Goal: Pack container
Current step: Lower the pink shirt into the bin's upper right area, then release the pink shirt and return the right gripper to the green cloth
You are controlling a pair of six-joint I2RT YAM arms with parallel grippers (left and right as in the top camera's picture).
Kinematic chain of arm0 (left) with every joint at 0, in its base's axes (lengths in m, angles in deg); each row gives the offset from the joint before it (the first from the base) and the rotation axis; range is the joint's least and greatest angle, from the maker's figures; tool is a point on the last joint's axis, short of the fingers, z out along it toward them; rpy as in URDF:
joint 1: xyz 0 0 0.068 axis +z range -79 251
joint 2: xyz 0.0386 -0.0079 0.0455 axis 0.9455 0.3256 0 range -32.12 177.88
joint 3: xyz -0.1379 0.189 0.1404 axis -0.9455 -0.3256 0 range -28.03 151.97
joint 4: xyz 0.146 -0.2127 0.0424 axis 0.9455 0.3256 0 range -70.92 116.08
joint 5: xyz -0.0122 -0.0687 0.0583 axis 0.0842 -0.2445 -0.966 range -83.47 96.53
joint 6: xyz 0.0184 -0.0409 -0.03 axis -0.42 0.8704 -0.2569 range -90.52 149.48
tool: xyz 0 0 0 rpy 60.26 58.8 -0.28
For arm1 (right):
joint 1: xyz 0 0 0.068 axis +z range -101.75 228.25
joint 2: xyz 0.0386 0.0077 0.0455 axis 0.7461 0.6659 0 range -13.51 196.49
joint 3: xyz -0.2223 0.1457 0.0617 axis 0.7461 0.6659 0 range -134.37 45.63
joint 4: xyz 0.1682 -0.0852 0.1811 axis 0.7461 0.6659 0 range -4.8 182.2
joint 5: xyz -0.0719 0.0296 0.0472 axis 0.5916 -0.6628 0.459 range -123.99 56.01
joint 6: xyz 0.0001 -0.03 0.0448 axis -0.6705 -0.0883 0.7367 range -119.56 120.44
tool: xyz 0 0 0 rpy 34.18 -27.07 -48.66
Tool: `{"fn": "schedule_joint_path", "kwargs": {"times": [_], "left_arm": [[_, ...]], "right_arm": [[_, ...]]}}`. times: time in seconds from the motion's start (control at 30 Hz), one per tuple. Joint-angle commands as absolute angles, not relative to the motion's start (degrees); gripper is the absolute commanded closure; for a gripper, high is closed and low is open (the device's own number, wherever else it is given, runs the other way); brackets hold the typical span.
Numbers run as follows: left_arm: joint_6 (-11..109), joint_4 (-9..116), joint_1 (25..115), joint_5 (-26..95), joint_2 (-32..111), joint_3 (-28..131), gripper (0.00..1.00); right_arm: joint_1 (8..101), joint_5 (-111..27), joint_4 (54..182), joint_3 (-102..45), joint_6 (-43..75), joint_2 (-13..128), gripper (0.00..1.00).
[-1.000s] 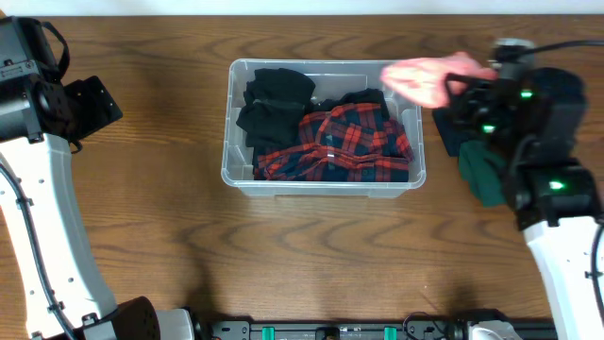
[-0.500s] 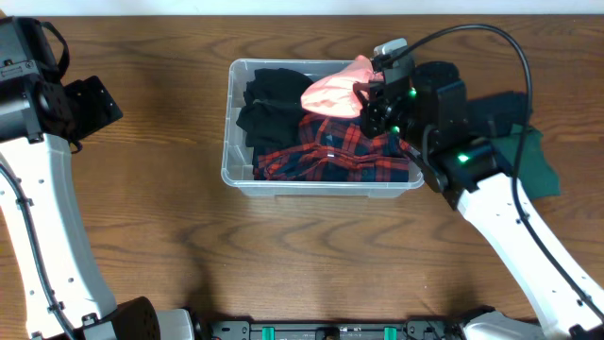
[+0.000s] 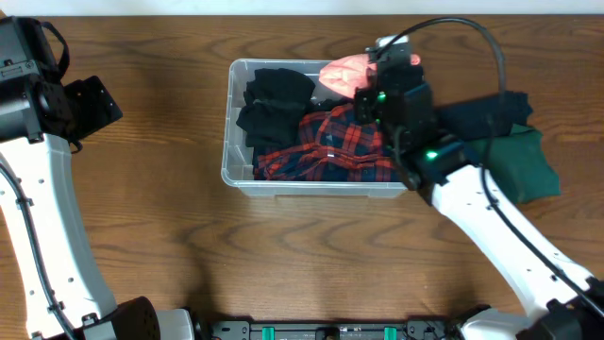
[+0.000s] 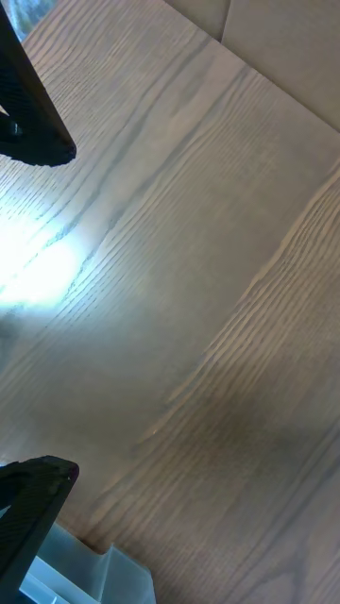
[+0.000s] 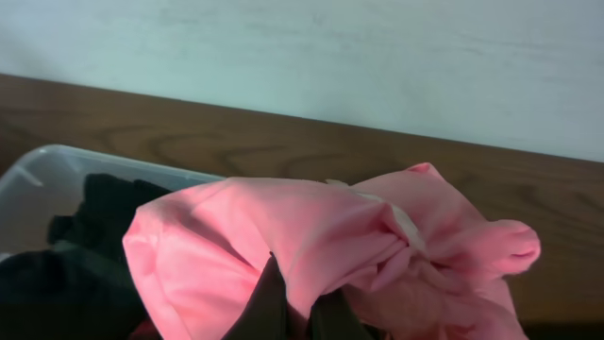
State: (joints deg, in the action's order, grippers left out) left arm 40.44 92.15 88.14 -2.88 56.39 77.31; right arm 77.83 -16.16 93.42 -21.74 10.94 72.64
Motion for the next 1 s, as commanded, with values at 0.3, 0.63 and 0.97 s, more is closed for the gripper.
{"fn": "schedule_joint_path", "kwargs": {"times": [0.3, 0.63, 0.97], "left_arm": [[41.4, 92.2, 88.3, -3.1, 56.0, 77.2, 0.02], [41.4, 92.2, 88.3, -3.2, 56.0, 77.2, 0.02], [41.4, 92.2, 88.3, -3.1, 56.0, 77.2, 0.02]], "right_arm": [[85.6, -5.5, 89.5, -23.0, 14.1, 82.0, 0.17], [86.7, -5.8, 94.0, -28.1, 14.1, 74.9, 0.26], [79.1, -15.3, 96.9, -28.3, 17.7, 80.7, 0.99]]}}
